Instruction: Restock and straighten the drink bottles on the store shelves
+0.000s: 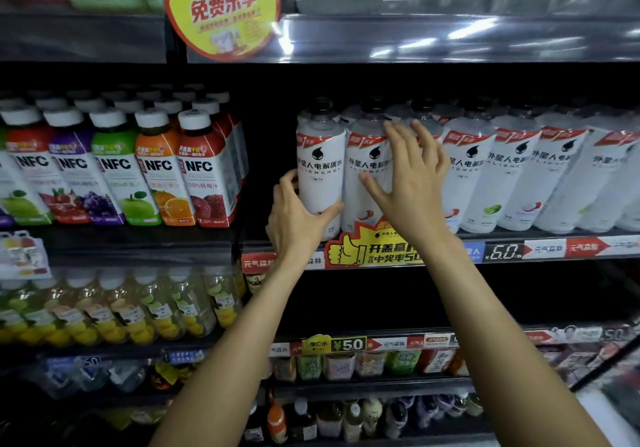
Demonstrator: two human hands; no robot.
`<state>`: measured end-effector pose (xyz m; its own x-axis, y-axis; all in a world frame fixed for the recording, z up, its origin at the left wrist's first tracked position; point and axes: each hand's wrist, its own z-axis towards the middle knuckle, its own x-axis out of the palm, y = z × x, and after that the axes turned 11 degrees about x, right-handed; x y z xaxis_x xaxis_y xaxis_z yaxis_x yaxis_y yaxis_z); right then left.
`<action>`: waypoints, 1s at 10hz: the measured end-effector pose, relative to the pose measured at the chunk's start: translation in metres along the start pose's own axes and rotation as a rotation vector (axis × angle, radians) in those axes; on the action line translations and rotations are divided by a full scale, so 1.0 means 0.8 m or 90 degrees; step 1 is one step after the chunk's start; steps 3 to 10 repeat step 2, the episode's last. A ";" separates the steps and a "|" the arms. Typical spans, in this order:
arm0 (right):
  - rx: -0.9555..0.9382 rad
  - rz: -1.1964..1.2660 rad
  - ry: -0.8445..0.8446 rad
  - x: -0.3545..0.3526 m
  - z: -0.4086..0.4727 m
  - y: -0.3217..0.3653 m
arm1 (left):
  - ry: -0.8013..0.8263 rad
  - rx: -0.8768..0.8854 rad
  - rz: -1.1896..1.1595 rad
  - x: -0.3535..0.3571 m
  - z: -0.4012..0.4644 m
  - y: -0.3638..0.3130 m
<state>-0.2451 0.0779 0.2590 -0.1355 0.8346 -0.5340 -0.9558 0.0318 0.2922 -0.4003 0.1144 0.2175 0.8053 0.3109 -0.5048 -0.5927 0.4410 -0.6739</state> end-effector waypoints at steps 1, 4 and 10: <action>-0.023 -0.003 0.009 -0.001 -0.001 -0.002 | -0.015 -0.020 0.004 0.005 -0.006 -0.008; -0.047 0.014 0.053 -0.010 0.001 -0.009 | -0.022 -0.034 -0.004 0.007 -0.015 -0.020; -0.047 0.014 0.053 -0.010 0.001 -0.009 | -0.022 -0.034 -0.004 0.007 -0.015 -0.020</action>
